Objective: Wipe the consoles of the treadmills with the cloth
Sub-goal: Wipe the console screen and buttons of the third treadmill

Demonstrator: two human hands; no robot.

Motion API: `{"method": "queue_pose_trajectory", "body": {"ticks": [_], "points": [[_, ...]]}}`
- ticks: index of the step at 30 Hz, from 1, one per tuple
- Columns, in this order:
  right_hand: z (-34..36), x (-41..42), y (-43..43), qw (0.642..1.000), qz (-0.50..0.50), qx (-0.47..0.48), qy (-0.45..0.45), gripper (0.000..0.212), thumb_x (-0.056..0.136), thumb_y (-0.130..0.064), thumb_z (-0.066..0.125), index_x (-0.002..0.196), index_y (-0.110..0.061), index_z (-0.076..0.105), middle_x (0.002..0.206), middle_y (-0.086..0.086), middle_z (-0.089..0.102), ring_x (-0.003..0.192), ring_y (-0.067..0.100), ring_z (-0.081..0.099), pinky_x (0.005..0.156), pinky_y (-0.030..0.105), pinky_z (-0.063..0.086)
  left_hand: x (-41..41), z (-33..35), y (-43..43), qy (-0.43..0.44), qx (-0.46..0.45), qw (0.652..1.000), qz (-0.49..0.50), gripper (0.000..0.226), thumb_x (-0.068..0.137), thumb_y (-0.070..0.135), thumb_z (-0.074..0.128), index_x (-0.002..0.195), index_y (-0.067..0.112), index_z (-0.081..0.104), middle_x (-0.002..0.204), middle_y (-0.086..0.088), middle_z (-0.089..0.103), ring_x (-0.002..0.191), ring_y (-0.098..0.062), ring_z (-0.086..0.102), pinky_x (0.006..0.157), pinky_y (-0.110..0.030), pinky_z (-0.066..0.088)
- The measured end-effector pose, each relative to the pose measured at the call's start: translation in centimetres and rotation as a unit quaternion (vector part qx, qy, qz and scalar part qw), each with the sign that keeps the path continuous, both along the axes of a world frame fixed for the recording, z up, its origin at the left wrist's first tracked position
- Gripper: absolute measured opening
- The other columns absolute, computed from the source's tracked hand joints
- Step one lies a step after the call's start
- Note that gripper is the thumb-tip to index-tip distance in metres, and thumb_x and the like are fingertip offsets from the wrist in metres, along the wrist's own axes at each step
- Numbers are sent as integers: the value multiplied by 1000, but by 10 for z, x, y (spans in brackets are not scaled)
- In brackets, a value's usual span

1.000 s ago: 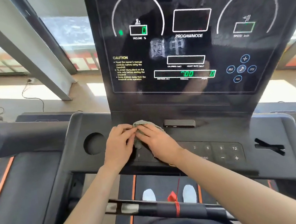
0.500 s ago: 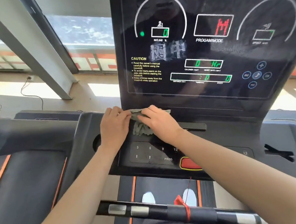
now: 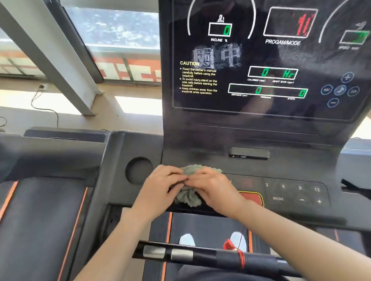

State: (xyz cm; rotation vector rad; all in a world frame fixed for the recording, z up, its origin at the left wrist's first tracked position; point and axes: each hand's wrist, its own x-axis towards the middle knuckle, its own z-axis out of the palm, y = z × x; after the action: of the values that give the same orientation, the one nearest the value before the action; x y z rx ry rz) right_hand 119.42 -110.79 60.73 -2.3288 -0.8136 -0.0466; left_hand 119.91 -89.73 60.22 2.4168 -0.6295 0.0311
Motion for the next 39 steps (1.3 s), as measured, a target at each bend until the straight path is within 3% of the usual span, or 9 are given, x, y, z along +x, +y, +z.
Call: {"method": "queue_pose_trajectory", "body": {"ticks": [3,8,14,20,26,31,36,39], "points": [[-3,-26,-3,1000,10,0,-3,22,82,-1,69,101,-10,78,110,2,75,101,21,66,94,31,50,-33,-8,1,-30,-17,999,13,24,93,31,62,102,16,79,109,4,70,101,-15,57,96,-21,45],[-4,-40,-4,1000,25,-7,-17,25,79,4,71,99,-10,77,108,5,73,96,25,67,91,32,50,-55,-20,-1,-69,-31,996,41,19,94,24,67,102,11,79,107,1,70,99,-19,62,94,-24,49],[-6,29,-19,991,-26,-96,-88,22,83,1,67,95,-14,76,98,-2,73,87,26,60,81,36,53,7,-18,-18,-87,-12,993,73,13,92,17,72,100,10,79,102,-1,71,96,-20,62,87,-31,52],[17,76,-20,965,-72,-201,-155,21,74,6,67,78,-14,70,78,1,59,75,24,47,71,30,43,71,4,-37,-86,9,994,60,9,92,10,68,98,9,75,99,-2,66,92,-21,55,82,-32,48],[-1,20,-16,977,-109,-163,-80,27,69,6,72,89,-12,72,85,4,60,76,25,51,73,32,50,43,3,-25,-31,23,999,-25,22,90,6,65,104,18,78,100,5,66,92,-15,55,83,-26,46],[-2,-37,-11,987,-136,-89,-12,14,79,-13,59,86,-8,70,92,6,62,84,27,51,80,36,50,-11,1,-32,-13,-6,1000,-10,24,83,30,64,96,14,77,97,6,66,87,-17,56,82,-25,48],[3,-67,-19,988,-92,-115,-52,13,74,-7,76,84,-11,71,90,4,65,80,24,54,74,35,53,-55,-13,-33,-32,-20,999,-2,20,86,22,75,103,12,77,100,4,66,92,-17,58,87,-23,48],[5,-68,-21,986,-79,-126,-77,16,71,-1,74,81,-12,70,84,2,66,79,21,53,76,32,50,-65,-17,-38,-63,-24,998,6,12,90,14,74,101,10,76,98,2,67,89,-19,59,85,-24,49]]}}
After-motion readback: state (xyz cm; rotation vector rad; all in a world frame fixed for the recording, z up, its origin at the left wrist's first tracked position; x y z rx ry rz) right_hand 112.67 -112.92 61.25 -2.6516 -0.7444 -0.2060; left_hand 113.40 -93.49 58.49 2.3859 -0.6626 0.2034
